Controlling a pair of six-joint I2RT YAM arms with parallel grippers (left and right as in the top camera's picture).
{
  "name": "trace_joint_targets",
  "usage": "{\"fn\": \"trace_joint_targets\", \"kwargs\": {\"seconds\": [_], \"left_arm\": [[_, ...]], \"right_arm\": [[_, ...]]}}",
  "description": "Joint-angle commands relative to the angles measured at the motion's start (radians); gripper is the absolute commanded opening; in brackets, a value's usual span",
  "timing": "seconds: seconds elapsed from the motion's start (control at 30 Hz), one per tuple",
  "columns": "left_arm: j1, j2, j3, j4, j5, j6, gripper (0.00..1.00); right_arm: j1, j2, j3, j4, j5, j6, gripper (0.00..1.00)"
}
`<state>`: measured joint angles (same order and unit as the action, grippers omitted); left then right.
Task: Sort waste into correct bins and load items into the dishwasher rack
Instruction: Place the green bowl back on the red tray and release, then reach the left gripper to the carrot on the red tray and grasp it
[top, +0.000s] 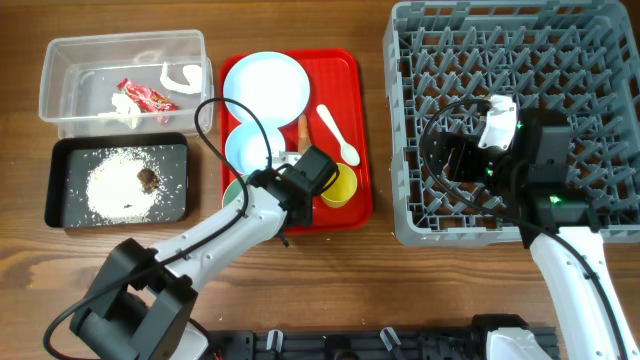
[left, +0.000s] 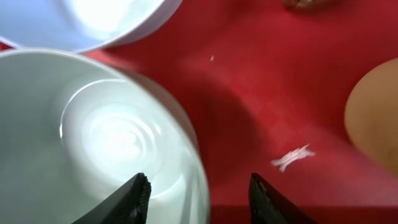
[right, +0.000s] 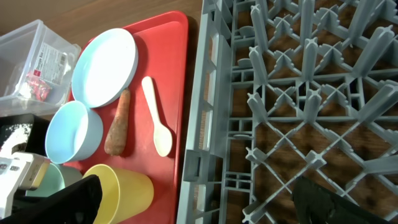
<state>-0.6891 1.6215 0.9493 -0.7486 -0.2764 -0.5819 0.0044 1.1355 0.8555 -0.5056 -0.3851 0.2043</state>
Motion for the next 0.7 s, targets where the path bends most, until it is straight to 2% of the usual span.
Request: {"fn": "trace_joint_targets", "kwargs": {"seconds": [0.0, 0.17, 0.3, 0.4, 0.67], "left_arm": [[-0.002, -0.034, 0.072, -0.032, -0.013, -0.002, 0.55], [-0.002, -0.081, 0.174, -0.051, 0.06, 0.036, 0.61], [0.002, -0.084, 0.235, -0.009, 0.192, 0.148, 0.72], [0.025, -0.083, 0.248, 0.051, 0.274, 0.201, 0.72], [0.168, -0.019, 0.249, 0.262, 0.287, 0.238, 0.69]], "right_arm": [[0.006, 0.008, 0.023, 0.001, -0.016, 0.008, 1.0], [0.006, 0.008, 0.023, -0.002, -0.016, 0.007, 1.0], [0.006, 0.008, 0.023, -0.001, -0.016, 0.008, 1.0], [0.006, 0.008, 0.023, 0.0, -0.016, 0.008, 1.0], [0.006, 0.008, 0.023, -0.001, -0.017, 0.009, 1.0]]}}
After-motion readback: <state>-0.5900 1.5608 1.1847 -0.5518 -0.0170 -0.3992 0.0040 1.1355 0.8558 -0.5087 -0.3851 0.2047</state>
